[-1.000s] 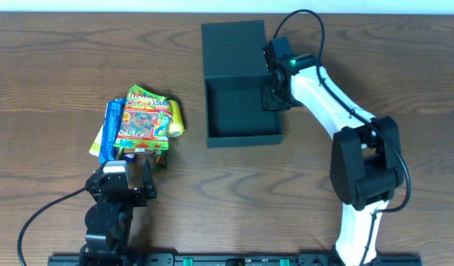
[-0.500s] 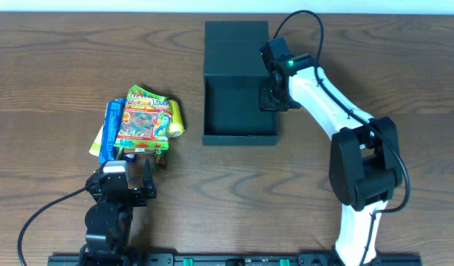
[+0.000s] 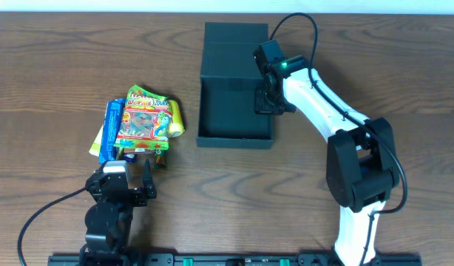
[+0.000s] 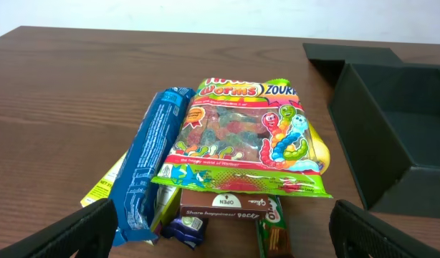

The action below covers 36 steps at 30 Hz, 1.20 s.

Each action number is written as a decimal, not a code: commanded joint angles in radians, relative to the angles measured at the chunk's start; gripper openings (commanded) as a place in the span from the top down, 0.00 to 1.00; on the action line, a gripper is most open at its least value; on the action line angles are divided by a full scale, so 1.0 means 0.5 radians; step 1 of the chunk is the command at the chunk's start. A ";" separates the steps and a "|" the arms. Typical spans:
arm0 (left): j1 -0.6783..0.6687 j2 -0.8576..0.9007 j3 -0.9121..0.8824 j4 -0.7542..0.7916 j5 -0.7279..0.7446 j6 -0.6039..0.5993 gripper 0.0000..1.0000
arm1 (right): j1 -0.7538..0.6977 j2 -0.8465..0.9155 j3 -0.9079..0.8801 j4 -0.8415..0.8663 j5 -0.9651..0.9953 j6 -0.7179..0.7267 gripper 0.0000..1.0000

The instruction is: Pack container

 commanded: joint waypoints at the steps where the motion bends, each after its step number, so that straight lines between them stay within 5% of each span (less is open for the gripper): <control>1: 0.007 -0.009 -0.034 -0.041 -0.040 -0.029 0.04 | 0.018 0.024 -0.026 -0.030 -0.057 0.028 0.99; 2: 0.007 -0.009 -0.034 -0.041 -0.040 -0.029 0.05 | 0.019 0.024 -0.026 -0.029 -0.057 0.028 0.87; 4: 0.007 -0.009 -0.034 -0.041 -0.040 -0.029 0.05 | 0.019 0.024 -0.025 -0.021 -0.058 -0.006 0.07; 5: 0.007 -0.009 -0.034 -0.041 -0.040 -0.029 0.04 | 0.016 0.023 -0.020 -0.018 -0.057 -0.046 0.01; 19: 0.007 -0.009 -0.034 -0.041 -0.040 -0.029 0.05 | -0.043 -0.380 0.415 -0.138 -0.066 -0.695 0.01; 28: 0.007 -0.009 -0.034 -0.041 -0.040 -0.029 0.05 | -0.025 -0.631 0.405 -0.442 -0.066 -0.759 0.01; 32: 0.007 -0.009 -0.034 -0.041 -0.040 -0.029 0.05 | -0.003 -0.816 0.241 -0.426 -0.063 -0.759 0.01; 36: 0.006 -0.009 -0.034 -0.041 -0.040 -0.029 0.05 | 0.008 -1.116 -0.333 -0.189 -0.091 -0.758 0.01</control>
